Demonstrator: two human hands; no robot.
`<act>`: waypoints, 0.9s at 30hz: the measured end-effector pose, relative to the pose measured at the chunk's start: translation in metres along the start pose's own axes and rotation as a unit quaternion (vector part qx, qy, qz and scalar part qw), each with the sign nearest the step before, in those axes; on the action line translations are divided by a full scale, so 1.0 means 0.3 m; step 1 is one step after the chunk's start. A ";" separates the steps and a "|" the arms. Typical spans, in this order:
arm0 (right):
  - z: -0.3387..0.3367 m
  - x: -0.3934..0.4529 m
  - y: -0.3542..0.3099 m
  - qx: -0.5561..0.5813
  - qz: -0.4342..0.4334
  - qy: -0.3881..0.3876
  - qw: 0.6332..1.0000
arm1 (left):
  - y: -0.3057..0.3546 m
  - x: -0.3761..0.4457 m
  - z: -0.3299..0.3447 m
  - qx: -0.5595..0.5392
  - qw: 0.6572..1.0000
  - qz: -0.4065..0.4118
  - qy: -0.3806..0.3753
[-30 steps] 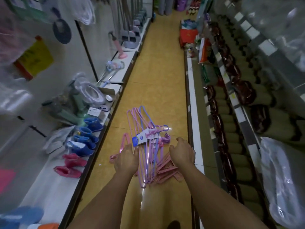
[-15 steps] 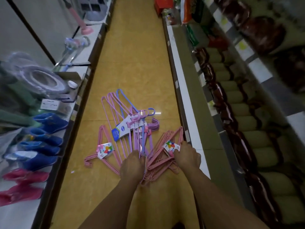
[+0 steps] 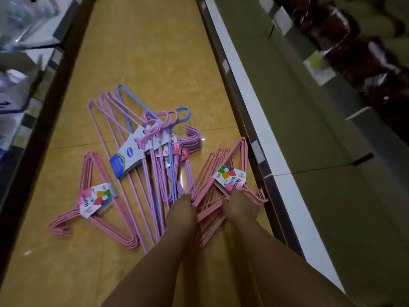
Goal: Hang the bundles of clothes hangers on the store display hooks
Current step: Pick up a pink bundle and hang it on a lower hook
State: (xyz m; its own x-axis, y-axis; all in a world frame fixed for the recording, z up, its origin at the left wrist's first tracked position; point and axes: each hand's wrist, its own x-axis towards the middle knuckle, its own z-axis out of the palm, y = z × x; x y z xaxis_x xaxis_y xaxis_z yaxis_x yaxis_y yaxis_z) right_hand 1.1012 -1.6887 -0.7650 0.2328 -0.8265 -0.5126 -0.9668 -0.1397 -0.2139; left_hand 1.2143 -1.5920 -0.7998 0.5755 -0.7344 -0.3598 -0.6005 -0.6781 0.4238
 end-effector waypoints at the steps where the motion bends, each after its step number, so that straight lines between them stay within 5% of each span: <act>1: 0.039 0.028 0.007 0.003 0.003 -0.008 1.000 | -0.010 0.033 0.042 -0.004 1.000 0.008 0.002; 12: 0.244 0.209 0.041 0.044 0.088 -0.046 0.994 | -0.042 0.245 0.266 -0.006 0.998 0.057 -0.010; 27: 0.253 0.266 -0.034 0.321 0.216 -0.019 0.922 | 0.020 0.230 0.208 0.018 0.997 0.070 0.041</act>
State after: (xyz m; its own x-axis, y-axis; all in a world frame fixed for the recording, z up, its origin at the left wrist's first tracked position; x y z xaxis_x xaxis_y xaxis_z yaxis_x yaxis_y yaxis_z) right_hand 1.1377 -1.7118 -0.8669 -0.1439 -0.7079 -0.6915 -0.7112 0.5598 -0.4252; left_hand 1.2157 -1.6486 -0.8738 0.5278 -0.8179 -0.2290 -0.6965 -0.5711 0.4344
